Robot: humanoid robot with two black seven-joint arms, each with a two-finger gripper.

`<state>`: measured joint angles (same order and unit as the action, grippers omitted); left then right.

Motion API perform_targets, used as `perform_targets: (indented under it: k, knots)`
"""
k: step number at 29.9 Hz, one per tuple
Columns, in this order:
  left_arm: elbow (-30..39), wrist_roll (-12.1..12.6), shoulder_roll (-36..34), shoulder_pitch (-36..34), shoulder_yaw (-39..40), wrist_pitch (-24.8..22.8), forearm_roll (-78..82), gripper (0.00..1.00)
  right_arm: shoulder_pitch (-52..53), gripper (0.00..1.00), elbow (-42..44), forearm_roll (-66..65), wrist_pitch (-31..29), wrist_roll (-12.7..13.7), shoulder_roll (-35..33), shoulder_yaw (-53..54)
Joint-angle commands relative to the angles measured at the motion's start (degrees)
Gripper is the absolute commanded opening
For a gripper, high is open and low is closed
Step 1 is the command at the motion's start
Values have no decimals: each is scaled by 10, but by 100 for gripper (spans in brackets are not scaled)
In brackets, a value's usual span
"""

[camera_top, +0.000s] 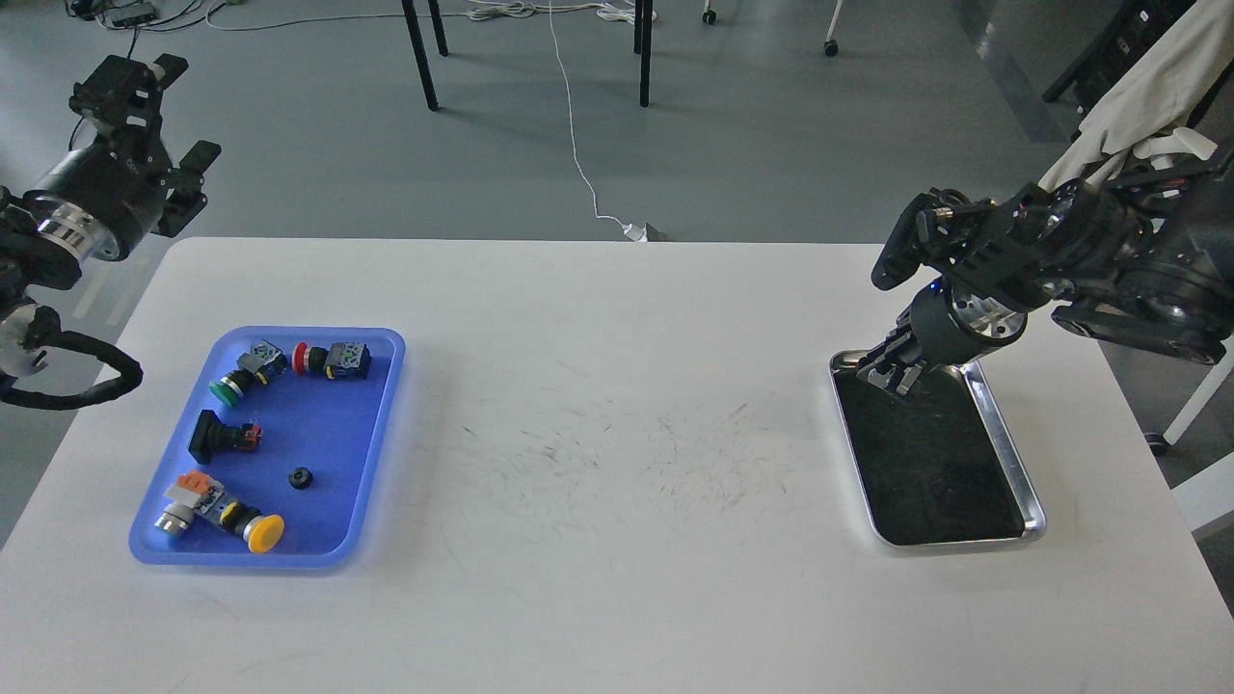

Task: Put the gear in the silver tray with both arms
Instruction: 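Carry the gear with the right gripper over the silver tray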

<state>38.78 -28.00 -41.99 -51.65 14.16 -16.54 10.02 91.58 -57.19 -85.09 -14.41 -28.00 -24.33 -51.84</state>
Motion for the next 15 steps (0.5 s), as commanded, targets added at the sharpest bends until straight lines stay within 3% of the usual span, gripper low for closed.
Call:
perform_targets:
  k: [1,15]
  knots:
    - [2,0,-4,1,1,-3,-1,99,-19,2,9,-4,5,0,-19,2]
    - [4,0,-22,1,1,-6,-4,99,-73,2,66,-4,19,0,-19,6]
